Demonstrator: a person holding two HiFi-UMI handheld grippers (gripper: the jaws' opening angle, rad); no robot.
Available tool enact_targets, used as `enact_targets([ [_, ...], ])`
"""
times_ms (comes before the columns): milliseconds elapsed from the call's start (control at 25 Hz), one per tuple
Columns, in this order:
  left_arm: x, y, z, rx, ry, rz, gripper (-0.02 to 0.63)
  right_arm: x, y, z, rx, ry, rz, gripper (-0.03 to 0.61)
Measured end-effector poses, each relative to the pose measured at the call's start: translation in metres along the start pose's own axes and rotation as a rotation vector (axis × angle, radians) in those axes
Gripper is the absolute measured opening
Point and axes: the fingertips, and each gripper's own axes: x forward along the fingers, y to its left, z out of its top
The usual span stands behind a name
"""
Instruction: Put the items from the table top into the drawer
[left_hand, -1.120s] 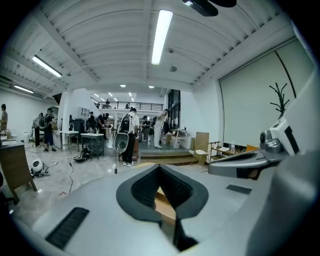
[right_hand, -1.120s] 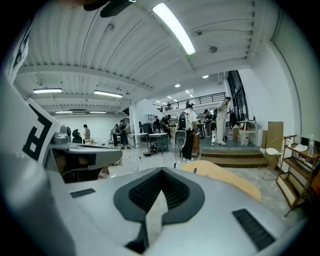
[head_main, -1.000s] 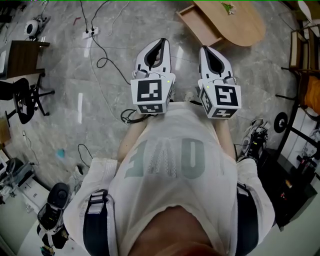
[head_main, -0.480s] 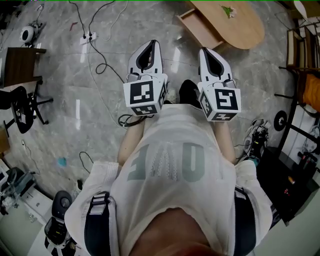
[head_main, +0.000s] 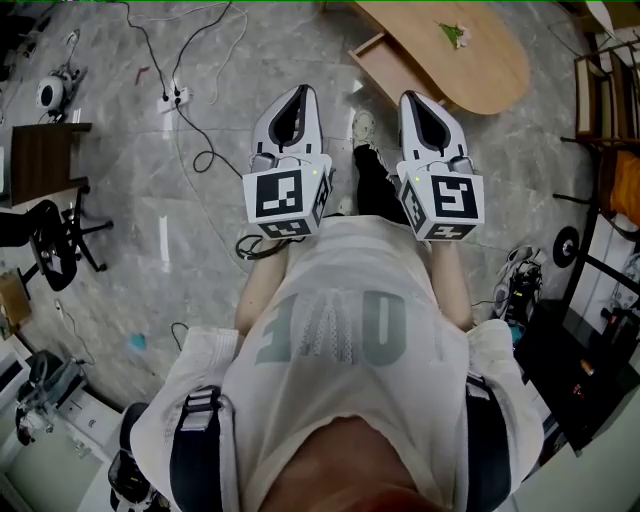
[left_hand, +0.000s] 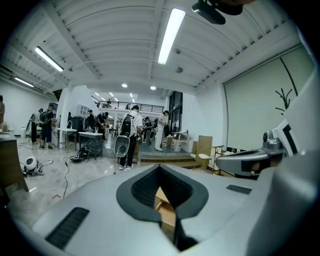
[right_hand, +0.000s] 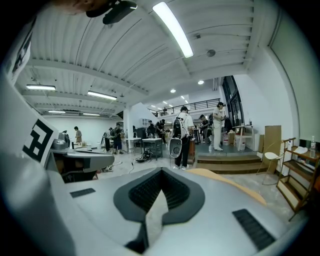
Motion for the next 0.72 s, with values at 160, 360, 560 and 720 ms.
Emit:
enact_targets([
  [160, 0.059, 0.010, 0.010, -0.004, -0.007, 0.004, 0.006, 0.053, -0.033, 0.008, 0.004, -0.002, 0.006, 0.003],
  [360, 0.152, 0.025, 0.042, 0.027, -0.014, 0.002, 0.006, 0.131, -0.085, 0.031, 0.019, 0.008, 0.008, 0.003],
  [560, 0.235, 0.037, 0.079, 0.037, -0.038, -0.005, 0.006, 0.196, -0.130, 0.056, 0.002, 0.023, 0.017, 0.003],
  [720, 0.276, 0.041, 0.103, 0.041, -0.058, -0.008, 0.006, 0.230, -0.148, 0.075, -0.016, 0.016, 0.029, 0.003],
])
